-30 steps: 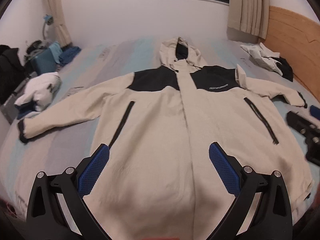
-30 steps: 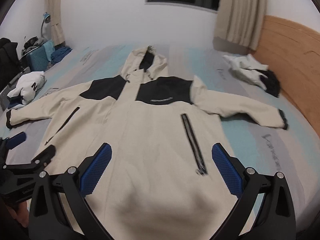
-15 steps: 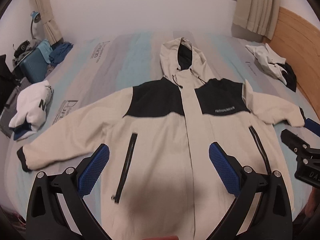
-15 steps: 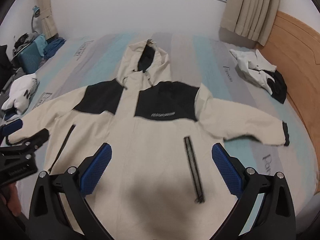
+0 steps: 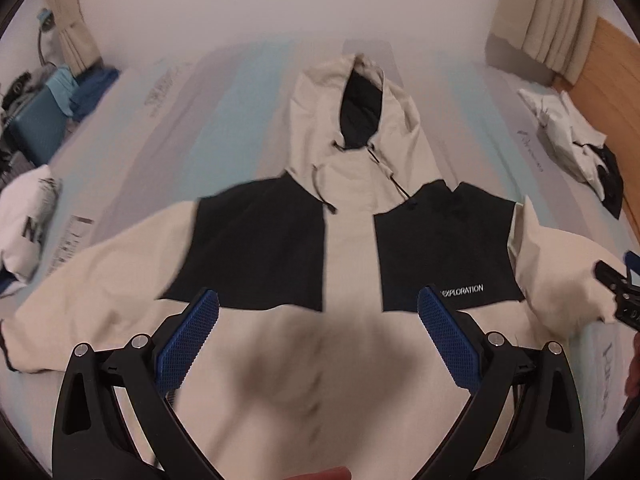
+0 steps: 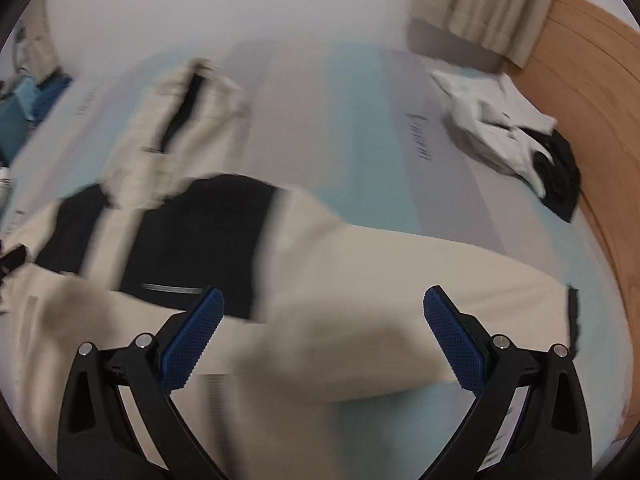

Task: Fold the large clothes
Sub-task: 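Reach the right tool to the black sleeve cuff and grasp it, then carry the gripped cuff with the right tool across the jacket body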

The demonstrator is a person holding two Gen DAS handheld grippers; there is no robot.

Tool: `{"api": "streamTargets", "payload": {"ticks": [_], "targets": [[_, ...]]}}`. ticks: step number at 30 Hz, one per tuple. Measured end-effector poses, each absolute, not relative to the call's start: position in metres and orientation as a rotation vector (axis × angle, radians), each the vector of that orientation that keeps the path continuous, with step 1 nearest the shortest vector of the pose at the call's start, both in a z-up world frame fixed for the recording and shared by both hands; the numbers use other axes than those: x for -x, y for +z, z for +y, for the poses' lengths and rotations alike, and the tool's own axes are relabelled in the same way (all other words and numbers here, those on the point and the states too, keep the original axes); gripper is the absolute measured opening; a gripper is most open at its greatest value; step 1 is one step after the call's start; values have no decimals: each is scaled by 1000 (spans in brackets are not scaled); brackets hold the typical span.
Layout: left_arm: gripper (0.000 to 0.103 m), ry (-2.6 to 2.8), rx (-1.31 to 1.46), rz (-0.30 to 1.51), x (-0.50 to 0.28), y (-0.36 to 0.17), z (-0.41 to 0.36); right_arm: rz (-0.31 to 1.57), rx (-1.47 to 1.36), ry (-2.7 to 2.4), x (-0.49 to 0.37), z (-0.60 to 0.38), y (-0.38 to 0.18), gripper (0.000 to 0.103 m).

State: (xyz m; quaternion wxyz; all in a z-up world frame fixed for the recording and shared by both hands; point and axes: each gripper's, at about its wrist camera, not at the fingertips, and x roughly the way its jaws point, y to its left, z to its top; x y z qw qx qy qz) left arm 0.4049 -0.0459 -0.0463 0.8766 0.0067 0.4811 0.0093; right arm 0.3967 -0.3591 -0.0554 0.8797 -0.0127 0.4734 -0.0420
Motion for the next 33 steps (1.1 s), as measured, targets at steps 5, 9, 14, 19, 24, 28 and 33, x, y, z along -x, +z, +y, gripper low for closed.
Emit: {"api": "streamTargets", "payload": {"ticks": [5,9,14,19,24,28,33], "targets": [[97,7,-36,1056,-438,-82,-79,1068,0,-222,-400,-487,-102,96],[97,12,-55,1089,-453,-105,-97,1149,-23,-338,-386,-589,-138,96],[97,18,-63,1123,-467,-122,-108,1219,-160,-422,-368,-686,-163,96],[97,32,-57,1150,-481,-134,-116,1283,-240,-390,-356,-728,-191,96],[97,34,-101,1166,-490,-147,-128,1260,-339,-327,-355,-746,-207,93],[97,41,-112,1177,-493,-152,-134,1223,-385,-315,-345,-752,-205,72],[97,39,-112,1178,-492,-150,-142,1202,-434,-286,-339,-751,-190,55]]}}
